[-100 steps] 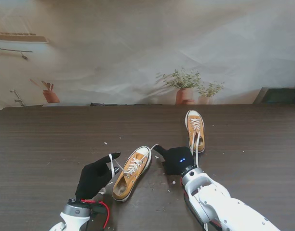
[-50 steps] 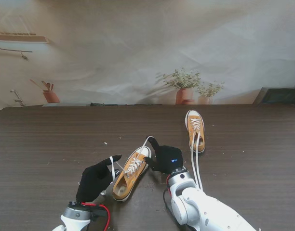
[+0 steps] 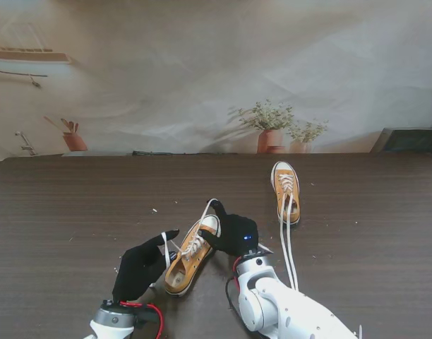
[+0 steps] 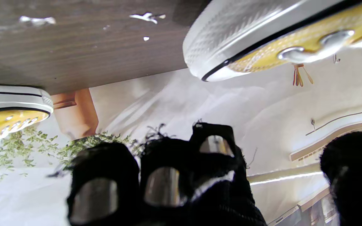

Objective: Tie the shoelaces into a bow on the shoes

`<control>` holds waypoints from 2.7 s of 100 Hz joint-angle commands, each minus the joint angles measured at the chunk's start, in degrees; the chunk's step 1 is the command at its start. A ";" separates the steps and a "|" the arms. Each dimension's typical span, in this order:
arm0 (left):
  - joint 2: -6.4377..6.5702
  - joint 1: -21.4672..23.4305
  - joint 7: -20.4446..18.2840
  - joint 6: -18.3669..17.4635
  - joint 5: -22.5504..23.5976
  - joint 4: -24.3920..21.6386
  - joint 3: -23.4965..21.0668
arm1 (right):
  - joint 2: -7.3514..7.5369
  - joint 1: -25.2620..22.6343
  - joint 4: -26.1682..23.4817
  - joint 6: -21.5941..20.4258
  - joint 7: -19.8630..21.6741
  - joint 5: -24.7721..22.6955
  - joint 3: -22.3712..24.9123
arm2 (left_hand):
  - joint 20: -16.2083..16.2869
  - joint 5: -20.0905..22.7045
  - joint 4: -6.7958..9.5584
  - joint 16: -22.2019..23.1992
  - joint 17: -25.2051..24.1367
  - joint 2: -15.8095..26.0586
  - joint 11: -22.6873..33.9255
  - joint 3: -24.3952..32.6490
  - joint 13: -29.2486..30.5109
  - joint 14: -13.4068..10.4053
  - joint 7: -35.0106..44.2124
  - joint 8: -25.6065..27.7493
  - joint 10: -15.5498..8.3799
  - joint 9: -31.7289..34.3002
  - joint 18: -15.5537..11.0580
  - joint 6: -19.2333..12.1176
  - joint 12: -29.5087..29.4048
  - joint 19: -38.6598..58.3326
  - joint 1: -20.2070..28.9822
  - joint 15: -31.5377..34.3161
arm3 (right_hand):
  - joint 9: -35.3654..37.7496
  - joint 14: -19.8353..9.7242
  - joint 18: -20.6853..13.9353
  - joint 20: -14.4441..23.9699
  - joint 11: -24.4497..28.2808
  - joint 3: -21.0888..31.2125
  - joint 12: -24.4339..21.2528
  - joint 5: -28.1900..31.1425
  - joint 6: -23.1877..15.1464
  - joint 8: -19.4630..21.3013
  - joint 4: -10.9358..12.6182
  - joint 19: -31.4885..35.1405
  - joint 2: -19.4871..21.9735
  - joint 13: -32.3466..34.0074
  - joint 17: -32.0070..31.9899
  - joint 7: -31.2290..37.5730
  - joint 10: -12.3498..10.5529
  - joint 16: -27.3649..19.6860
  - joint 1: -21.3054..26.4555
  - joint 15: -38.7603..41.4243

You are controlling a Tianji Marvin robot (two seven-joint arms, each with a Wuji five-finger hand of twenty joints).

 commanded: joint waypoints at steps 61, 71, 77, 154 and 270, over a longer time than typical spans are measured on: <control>0.02 3.02 -1.86 -2.64 0.13 -5.34 1.17 | -2.71 -0.49 0.66 -4.05 -2.96 5.06 1.82 | 1.40 0.72 -1.05 -0.71 1.59 1.16 -0.36 -2.27 1.17 -2.20 -0.84 1.15 1.10 2.12 -4.62 -6.29 0.11 13.23 1.28 1.70 | 3.91 0.25 2.05 0.96 2.40 -16.73 -0.87 1.16 4.11 2.39 -0.87 9.68 7.58 0.89 1.11 0.85 2.30 1.79 -6.93 3.60; 0.06 2.84 -2.10 -2.49 -0.10 -5.48 1.47 | -2.54 -1.55 -0.28 -5.36 -3.10 5.81 3.02 | 1.41 0.78 -1.04 -0.71 1.59 1.18 -0.36 -2.33 1.17 -2.20 -0.82 1.16 1.10 2.12 -4.62 -6.33 0.11 13.23 1.36 1.70 | 4.13 0.19 1.89 1.05 2.32 -17.70 -0.92 1.44 4.03 2.41 -0.49 9.88 8.73 0.88 1.13 0.61 2.23 1.97 -8.15 3.68; 0.07 2.74 -2.15 -2.42 -0.14 -5.46 1.53 | -2.42 -2.50 -1.25 -6.41 -2.90 6.71 4.04 | 1.42 0.73 -1.02 -0.71 1.59 1.17 -0.36 -2.36 1.17 -2.16 -0.84 1.15 1.10 2.12 -4.63 -6.22 0.12 13.23 1.41 1.70 | 4.17 0.55 2.10 1.12 2.28 -18.17 -0.94 1.73 4.03 2.48 -0.24 10.01 9.70 0.87 1.11 0.57 2.59 2.08 -8.99 3.70; 0.10 1.75 -2.00 -1.60 0.12 -5.47 1.92 | 5.34 -7.86 -9.79 -12.74 3.99 -4.97 11.61 | 1.55 0.76 -0.95 -0.69 1.60 1.60 -0.39 -2.52 1.17 -2.12 -0.82 1.16 1.18 2.16 -4.64 -6.39 0.13 13.23 1.96 1.76 | 7.16 0.63 1.60 2.81 0.78 13.07 0.48 7.73 -5.90 2.77 9.81 13.00 3.24 0.93 1.43 -4.58 2.80 5.23 -3.12 4.03; -0.12 3.05 -1.35 -1.49 -0.44 -7.09 2.45 | -4.98 -1.40 0.63 -7.99 -14.35 5.67 4.15 | 1.76 1.30 -0.97 -0.66 1.61 1.98 -0.41 -3.37 1.17 -2.11 -0.59 1.25 1.48 2.33 -4.64 -6.51 0.17 13.23 2.66 1.89 | 9.73 -0.70 -1.51 4.03 7.73 7.32 0.88 39.53 -0.96 0.60 -2.86 13.99 -14.96 1.01 1.69 -11.05 0.82 10.47 -3.51 5.13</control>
